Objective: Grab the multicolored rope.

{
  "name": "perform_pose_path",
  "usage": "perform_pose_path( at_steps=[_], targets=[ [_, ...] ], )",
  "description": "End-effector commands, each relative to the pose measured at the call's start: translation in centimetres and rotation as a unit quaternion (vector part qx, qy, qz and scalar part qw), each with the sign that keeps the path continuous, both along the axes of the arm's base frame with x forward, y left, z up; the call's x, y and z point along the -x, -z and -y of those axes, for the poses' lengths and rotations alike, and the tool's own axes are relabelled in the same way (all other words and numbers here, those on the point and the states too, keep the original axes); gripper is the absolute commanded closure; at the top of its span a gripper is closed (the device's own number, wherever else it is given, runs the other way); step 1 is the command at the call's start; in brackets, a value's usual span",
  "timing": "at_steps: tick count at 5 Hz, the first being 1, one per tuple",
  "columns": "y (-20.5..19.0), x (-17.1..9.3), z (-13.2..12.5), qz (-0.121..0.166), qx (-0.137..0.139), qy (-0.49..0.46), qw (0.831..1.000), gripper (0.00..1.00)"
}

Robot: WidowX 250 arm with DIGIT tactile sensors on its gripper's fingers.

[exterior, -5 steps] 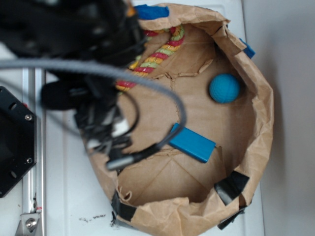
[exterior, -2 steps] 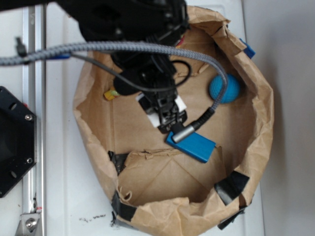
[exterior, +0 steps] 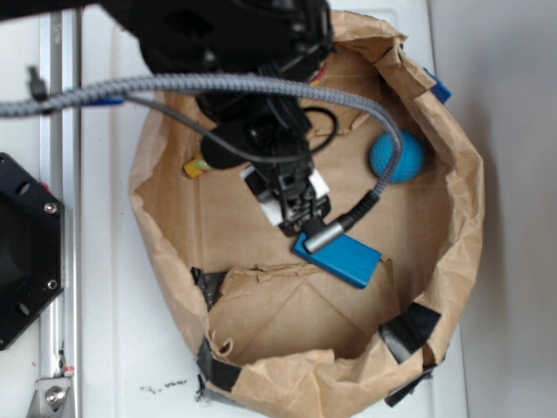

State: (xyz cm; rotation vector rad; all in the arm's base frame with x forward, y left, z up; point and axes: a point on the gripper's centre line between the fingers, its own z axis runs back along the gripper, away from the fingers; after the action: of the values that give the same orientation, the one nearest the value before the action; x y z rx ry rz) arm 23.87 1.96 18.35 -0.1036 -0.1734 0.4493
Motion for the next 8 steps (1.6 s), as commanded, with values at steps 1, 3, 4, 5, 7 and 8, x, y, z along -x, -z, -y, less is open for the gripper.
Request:
perform_pose_path(
  at_steps=[1,3,4,5,7,8],
  targets=[
    [6.0,-3.1,-0.3,-0.005,0.023,-0.04,0.999,0.0],
    [9.2,-2.8,-1.9,0.014,0.026,-0.061,0.998,0.0],
    [9.3,-2.6,-3.1,0.017,0.025,-0.066,0.997,0.0],
    [8.4,-4.3,-4.8,0.015,0.01,-0.055,0.998,0.0],
    [8.1,-5.7,-7.1,0.011,0.012,-0.054,0.998,0.0],
    [8.4,-6.0,-7.5,-0.007,-0.015,-0.061,0.998,0.0]
  ],
)
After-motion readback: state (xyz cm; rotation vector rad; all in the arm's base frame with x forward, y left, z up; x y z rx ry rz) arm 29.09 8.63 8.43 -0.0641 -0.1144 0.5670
